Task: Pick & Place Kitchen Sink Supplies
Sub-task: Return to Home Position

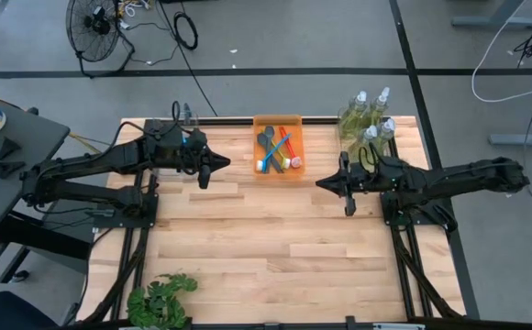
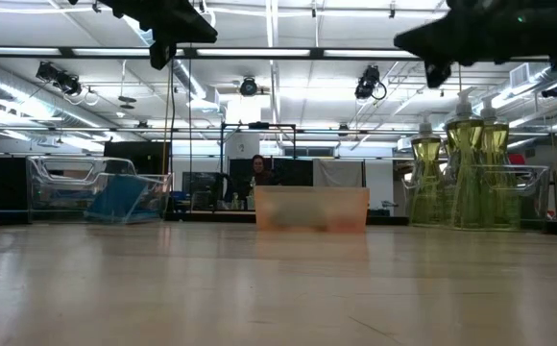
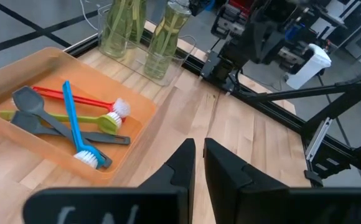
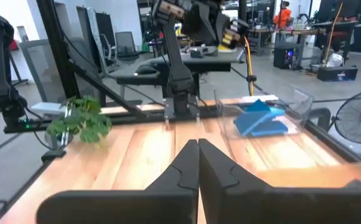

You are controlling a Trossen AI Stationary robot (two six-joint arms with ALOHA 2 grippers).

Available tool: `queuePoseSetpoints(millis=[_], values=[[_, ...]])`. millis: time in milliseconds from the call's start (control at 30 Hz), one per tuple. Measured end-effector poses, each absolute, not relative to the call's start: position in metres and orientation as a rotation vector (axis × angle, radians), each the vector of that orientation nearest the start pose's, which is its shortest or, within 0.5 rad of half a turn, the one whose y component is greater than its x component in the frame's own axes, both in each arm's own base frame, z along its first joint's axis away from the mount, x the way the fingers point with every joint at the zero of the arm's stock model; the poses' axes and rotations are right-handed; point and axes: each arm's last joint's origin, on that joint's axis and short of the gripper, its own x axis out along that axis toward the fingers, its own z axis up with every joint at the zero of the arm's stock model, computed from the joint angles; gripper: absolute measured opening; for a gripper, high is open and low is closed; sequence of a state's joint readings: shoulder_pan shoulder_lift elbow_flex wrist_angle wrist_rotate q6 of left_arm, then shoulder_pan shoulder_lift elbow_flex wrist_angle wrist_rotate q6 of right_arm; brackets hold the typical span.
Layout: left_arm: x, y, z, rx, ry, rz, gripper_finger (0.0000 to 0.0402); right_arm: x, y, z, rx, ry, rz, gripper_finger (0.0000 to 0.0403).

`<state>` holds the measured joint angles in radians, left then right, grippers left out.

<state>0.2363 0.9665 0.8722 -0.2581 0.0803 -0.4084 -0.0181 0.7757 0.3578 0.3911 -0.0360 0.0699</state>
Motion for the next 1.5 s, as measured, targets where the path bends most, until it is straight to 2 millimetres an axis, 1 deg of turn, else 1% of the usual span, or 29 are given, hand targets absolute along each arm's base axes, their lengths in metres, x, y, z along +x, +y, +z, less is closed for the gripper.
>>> queuePoseSetpoints(millis=[167, 367, 600, 900, 1400, 1500], values=[[0.205, 0.047, 0.325, -0.458, 0.308, 0.223, 0.0037, 0.159, -0.002, 0.219, 0.068, 0.034, 0.016, 0.0004], [0.205, 0.047, 0.324, -0.458, 0.308, 0.223, 0.0037, 0.142, -0.001, 0.203, 0.065, 0.011, 0.02, 0.0004], [0.205, 0.047, 0.325, -0.458, 0.308, 0.223, 0.0037, 0.128, -0.001, 0.19, 0.064, -0.025, 0.03, 0.0004], [0.205, 0.047, 0.325, -0.458, 0.308, 0.223, 0.0037, 0.117, 0.001, 0.17, 0.09, 0.0, 0.083, 0.0004], [0.205, 0.047, 0.325, -0.458, 0.308, 0.223, 0.0037, 0.103, 0.005, 0.163, 0.047, 0.065, 0.119, 0.0004], [0.205, 0.047, 0.325, -0.458, 0.308, 0.223, 0.0037, 0.101, 0.006, 0.165, 0.053, 0.041, 0.112, 0.0004]])
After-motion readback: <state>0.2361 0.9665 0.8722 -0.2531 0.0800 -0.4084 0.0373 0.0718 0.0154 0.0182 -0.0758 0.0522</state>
